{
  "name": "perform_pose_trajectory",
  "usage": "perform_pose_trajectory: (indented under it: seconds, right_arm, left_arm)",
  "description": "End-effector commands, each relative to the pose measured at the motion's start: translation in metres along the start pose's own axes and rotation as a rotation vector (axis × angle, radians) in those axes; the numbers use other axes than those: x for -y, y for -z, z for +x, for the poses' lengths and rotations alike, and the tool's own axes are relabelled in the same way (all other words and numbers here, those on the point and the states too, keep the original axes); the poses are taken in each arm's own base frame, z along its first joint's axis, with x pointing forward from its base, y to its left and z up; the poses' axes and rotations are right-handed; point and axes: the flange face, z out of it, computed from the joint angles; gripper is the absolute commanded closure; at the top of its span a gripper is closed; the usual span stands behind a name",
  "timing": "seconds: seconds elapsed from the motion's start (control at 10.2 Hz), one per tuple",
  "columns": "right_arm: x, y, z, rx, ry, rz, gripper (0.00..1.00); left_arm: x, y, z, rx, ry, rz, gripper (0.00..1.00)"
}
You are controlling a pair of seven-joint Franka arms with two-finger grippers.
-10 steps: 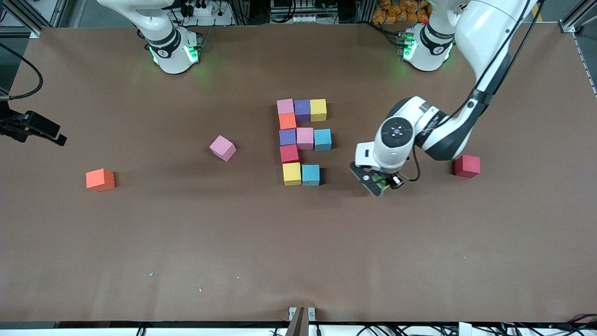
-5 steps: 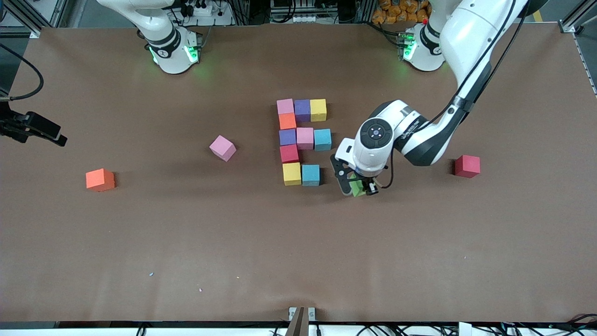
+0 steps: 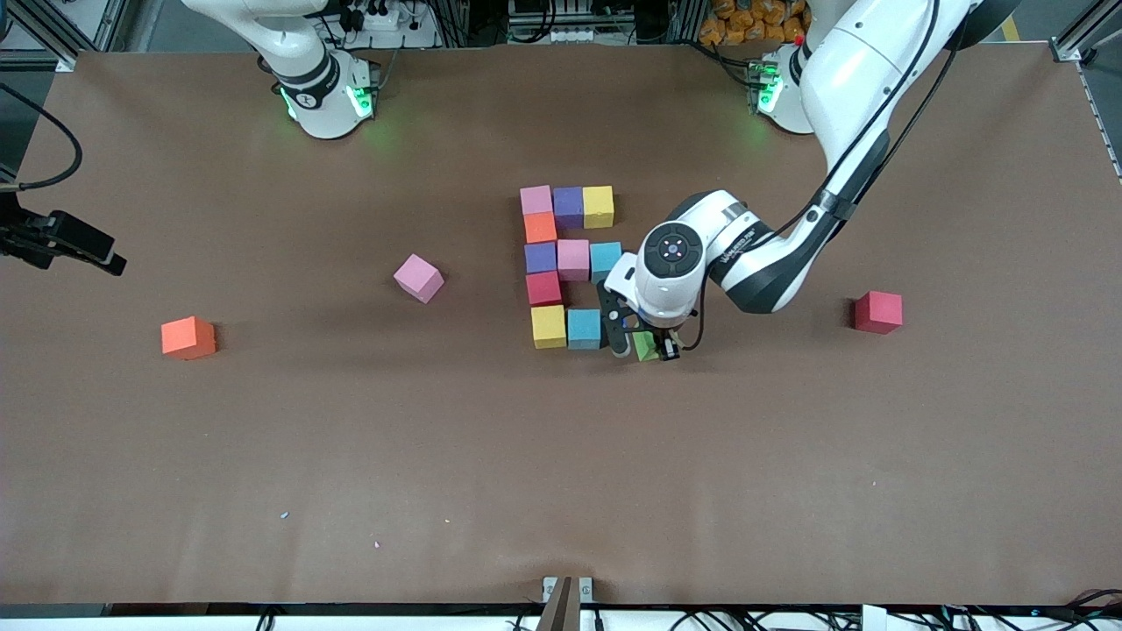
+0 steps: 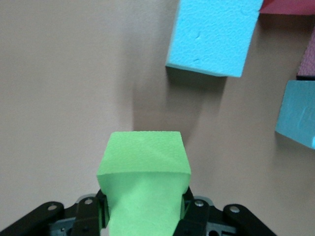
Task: Arrange 11 blocks into digit 3
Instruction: 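Carry the green cube with the left gripper beside the cyan cube, then lower the green cube next to the cyan cube and open the left gripper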
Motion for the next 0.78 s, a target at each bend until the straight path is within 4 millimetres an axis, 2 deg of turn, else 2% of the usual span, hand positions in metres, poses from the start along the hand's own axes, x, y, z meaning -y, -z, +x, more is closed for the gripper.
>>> perform_pose_trajectory:
  seconds: [0.0,0.39,0.69]
  right_arm:
    - [0.001,0.001,0.001,-0.002,-0.009,0.007,0.0]
    - [0.002,0.001,0.0,0.003,-0.007,0.005,0.0]
    - [0.002,0.002,0.0,0.001,-0.007,0.006,0.0]
  left_arm:
    - [0.005,-0.005,0.012,0.002,-0.022,-0.005,0.82]
    - [0.004,-0.002,0.022,0.001,-0.055,-0.007,0.82]
    - [-0.007,-0.012,0.033,0.004,-0.072,-0.023,0.82]
